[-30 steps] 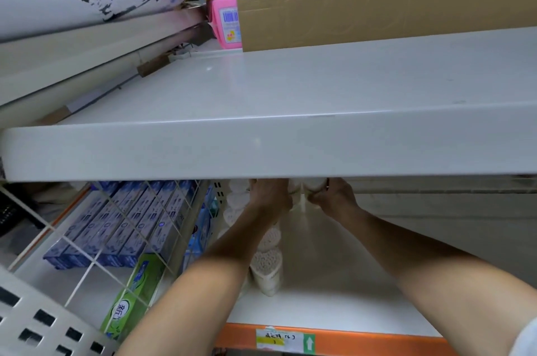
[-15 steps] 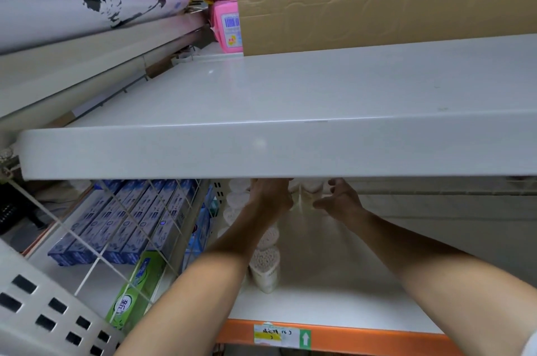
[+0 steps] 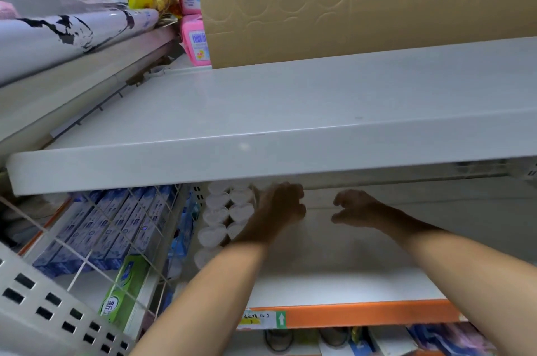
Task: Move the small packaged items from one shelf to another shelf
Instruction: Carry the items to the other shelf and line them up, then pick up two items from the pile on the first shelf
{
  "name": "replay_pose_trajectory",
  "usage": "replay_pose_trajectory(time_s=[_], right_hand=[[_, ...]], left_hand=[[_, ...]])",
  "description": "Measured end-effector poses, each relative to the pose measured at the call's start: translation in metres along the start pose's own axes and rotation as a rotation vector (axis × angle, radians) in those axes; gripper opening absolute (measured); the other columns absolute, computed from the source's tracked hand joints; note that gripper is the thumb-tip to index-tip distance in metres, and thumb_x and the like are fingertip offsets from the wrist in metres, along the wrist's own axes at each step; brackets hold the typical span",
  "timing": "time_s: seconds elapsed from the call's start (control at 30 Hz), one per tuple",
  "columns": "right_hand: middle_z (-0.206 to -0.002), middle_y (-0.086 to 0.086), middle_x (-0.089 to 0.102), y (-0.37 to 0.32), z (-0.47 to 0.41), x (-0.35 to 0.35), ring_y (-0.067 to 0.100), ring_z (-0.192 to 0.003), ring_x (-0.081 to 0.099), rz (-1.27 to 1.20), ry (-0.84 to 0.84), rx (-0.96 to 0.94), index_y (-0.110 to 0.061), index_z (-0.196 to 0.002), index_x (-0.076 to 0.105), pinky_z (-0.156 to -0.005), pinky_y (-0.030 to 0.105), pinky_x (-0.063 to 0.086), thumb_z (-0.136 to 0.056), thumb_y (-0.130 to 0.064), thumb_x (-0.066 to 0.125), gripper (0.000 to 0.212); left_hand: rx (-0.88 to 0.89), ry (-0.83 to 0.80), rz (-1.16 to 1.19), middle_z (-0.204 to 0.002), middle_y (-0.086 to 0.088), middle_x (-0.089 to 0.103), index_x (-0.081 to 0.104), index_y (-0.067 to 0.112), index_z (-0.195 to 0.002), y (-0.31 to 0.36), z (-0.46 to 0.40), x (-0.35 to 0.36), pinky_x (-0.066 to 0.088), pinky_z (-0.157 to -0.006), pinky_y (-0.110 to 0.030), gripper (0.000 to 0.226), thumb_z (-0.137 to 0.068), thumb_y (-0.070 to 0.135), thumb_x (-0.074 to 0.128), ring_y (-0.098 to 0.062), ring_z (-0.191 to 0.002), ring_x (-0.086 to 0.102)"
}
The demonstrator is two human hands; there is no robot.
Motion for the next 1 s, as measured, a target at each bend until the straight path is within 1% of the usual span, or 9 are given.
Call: replay_pose_trajectory(time_s=[0.1,0.2,0.43,0.57,0.63,0.7,0.8,0.87,1.0], right_hand=[[-0.133,0.002,0.052,0.017,0.018,-0.012,0.018,-0.118,0.054,0.072,-0.032,0.013,-0.020,-0.130,0.057,-0.095,0.029,0.048,-0.084,-0.031,0.073,0.050],[-0.131,0.002,0.052,0.039,0.034,-0.022,0.018,-0.113,0.055,0.076,-0.045,0.024,-0.021,-0.128,0.057,-0.090,0.027,0.047,-0.084,-0.033,0.074,0.049],[-0.132,0.002,0.056,0.087,0.068,-0.046,0.019,-0.115,0.058,0.153,-0.040,0.082,-0.020,-0.129,0.057,-0.093,0.026,0.046,-0.085,-0.039,0.074,0.051],[-0.133,0.003,0.055,0.119,0.088,-0.061,0.020,-0.114,0.059,0.158,-0.040,0.142,-0.021,-0.129,0.056,-0.091,0.028,0.050,-0.085,-0.041,0.074,0.052],[-0.132,0.001,0.055,0.136,0.099,-0.069,0.020,-0.111,0.059,0.151,-0.034,0.180,-0.024,-0.129,0.055,-0.085,0.026,0.052,-0.084,-0.043,0.073,0.052],[-0.132,0.001,0.057,0.154,0.111,-0.077,0.020,-0.113,0.059,0.167,-0.029,0.214,-0.025,-0.132,0.054,-0.086,0.025,0.049,-0.084,-0.045,0.070,0.054],[-0.132,0.001,0.058,0.182,0.134,-0.089,0.021,-0.118,0.057,0.193,-0.033,0.250,-0.023,-0.136,0.053,-0.085,0.020,0.042,-0.084,-0.043,0.066,0.057],[-0.128,0.001,0.062,0.203,0.151,-0.099,0.022,-0.116,0.059,0.194,-0.015,0.272,-0.021,-0.134,0.055,-0.085,0.022,0.045,-0.080,-0.044,0.067,0.060],[-0.116,0.003,0.068,0.250,0.186,-0.121,0.024,-0.104,0.065,0.204,0.023,0.321,-0.016,-0.127,0.061,-0.088,0.033,0.055,-0.074,-0.044,0.068,0.060]], left_hand=[[0.030,-0.078,0.086,-0.114,-0.005,0.067,0.063,0.019,-0.112,0.015,0.003,0.014,0.049,-0.093,-0.033,0.029,-0.085,0.029,0.064,-0.026,-0.108,0.063],[0.051,-0.156,0.105,-0.111,-0.006,0.066,0.063,0.018,-0.112,0.033,0.004,0.025,0.047,-0.087,-0.028,0.029,-0.085,0.029,0.064,-0.025,-0.106,0.062],[0.081,-0.259,0.049,-0.124,-0.003,0.061,0.062,0.024,-0.117,0.089,-0.004,0.040,0.044,-0.095,-0.031,0.033,-0.085,0.032,0.062,-0.024,-0.119,0.055],[0.146,-0.291,0.004,-0.122,-0.007,0.062,0.063,0.020,-0.119,0.136,-0.010,0.045,0.044,-0.088,-0.031,0.035,-0.086,0.030,0.062,-0.027,-0.117,0.058],[0.175,-0.313,0.001,-0.123,-0.007,0.063,0.063,0.021,-0.120,0.162,-0.012,0.049,0.045,-0.092,-0.031,0.036,-0.086,0.033,0.062,-0.027,-0.118,0.057],[0.203,-0.335,0.006,-0.128,-0.003,0.061,0.059,0.028,-0.125,0.191,-0.013,0.053,0.044,-0.099,-0.032,0.040,-0.086,0.038,0.062,-0.024,-0.123,0.054],[0.249,-0.362,0.009,-0.133,0.000,0.058,0.057,0.032,-0.127,0.238,-0.014,0.061,0.044,-0.100,-0.031,0.043,-0.085,0.040,0.062,-0.022,-0.125,0.052],[0.277,-0.377,0.008,-0.134,0.000,0.057,0.057,0.033,-0.127,0.271,-0.014,0.065,0.045,-0.100,-0.031,0.043,-0.085,0.039,0.062,-0.022,-0.124,0.054],[0.384,-0.420,-0.022,-0.133,-0.005,0.060,0.057,0.026,-0.129,0.337,-0.011,0.074,0.048,-0.101,-0.036,0.043,-0.088,0.036,0.059,-0.026,-0.120,0.057]])
Point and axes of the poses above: each hand's wrist, its own z-axis away from the middle knuckle, its own x-axis out of the palm, y = z × x, the point moved 1 cm from there along -z, towards the middle knuckle
